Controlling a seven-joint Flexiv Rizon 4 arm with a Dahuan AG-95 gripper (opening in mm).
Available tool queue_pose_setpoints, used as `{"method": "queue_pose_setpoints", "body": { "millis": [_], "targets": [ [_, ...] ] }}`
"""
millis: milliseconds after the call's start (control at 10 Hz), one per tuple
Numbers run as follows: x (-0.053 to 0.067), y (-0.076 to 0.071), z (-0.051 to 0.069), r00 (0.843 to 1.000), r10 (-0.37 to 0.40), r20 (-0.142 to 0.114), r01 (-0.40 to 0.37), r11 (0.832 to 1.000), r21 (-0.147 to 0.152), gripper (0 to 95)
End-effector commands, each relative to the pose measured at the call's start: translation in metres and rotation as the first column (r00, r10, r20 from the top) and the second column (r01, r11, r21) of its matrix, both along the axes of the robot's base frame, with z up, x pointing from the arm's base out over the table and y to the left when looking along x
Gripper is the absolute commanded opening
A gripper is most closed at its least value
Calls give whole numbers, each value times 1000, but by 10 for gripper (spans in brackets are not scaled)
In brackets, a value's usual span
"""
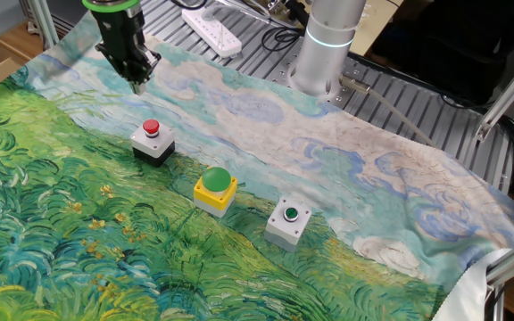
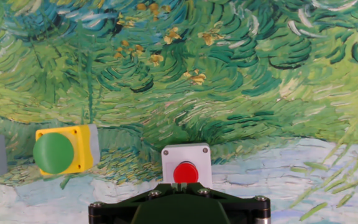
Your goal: Press three buttons from left to right in sequence
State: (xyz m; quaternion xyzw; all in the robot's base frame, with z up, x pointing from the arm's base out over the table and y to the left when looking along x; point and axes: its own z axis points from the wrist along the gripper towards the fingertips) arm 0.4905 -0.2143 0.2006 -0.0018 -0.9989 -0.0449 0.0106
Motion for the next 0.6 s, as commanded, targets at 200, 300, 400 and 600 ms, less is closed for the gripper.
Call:
{"method": "queue_pose_setpoints", "body": {
  "millis": [200,300,400,600],
  "targets": [
    [-2,1,0,1000,-10,5,10,1000,-5,0],
    [-2,1,0,1000,-9,5,9,1000,-4,0],
    [-2,1,0,1000,-9,13,10,1000,-4,0],
    [-2,1,0,1000,14,27,-14,1000,-2,0]
  ]
}}
